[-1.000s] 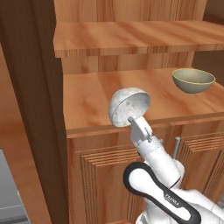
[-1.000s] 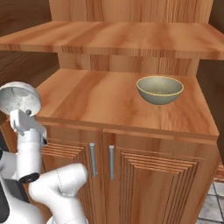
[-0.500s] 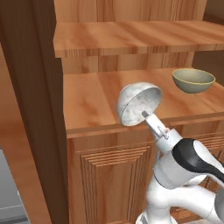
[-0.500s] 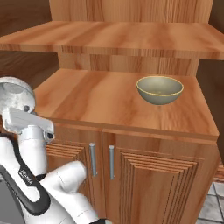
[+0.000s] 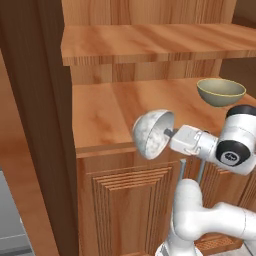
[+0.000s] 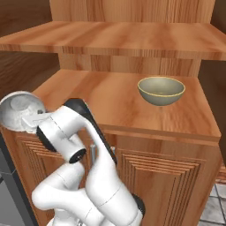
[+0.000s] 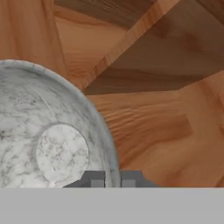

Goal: Take the smaller bowl and place it next to the appetizer plate on the dining counter , and place the larger bowl next to the plate with cooked food.

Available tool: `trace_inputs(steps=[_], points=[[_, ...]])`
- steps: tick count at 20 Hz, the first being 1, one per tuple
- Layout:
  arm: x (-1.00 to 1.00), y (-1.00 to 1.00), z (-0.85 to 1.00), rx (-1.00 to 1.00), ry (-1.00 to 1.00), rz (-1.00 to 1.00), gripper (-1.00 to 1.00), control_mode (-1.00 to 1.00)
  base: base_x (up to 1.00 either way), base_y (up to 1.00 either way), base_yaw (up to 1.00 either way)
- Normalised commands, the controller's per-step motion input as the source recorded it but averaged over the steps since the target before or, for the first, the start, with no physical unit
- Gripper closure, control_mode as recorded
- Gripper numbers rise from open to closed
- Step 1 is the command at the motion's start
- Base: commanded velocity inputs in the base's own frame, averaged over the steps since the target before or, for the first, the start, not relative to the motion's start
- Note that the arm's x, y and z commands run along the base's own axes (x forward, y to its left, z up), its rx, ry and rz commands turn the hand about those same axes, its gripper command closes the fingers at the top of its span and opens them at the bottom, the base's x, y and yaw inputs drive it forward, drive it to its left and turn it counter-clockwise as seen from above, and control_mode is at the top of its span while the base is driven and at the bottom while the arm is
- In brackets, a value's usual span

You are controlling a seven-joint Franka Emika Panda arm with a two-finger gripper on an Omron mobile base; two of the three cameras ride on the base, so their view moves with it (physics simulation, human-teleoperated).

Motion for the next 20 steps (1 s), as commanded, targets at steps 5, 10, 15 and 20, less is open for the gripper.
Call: trace_inputs(steps=[5,10,15,20], points=[[-0.26,-0.95,0.11,-0.62,0.29,-0.16,1.0,-1.0,0.0,0.0,0.0],[-0.83,-0.95,0.0,-0.46,0.06,-0.18,1.0,-1.0,0.0,0.0,0.0],[-0.78,-1.0,-0.04,-0.06,0.14,-0.24,1.0,-1.0,0.0,0.0,0.0],[-0.24,-1.0,-0.18,0.0,0.42,-0.25,1.0,-1.0,0.0,0.0,0.0]])
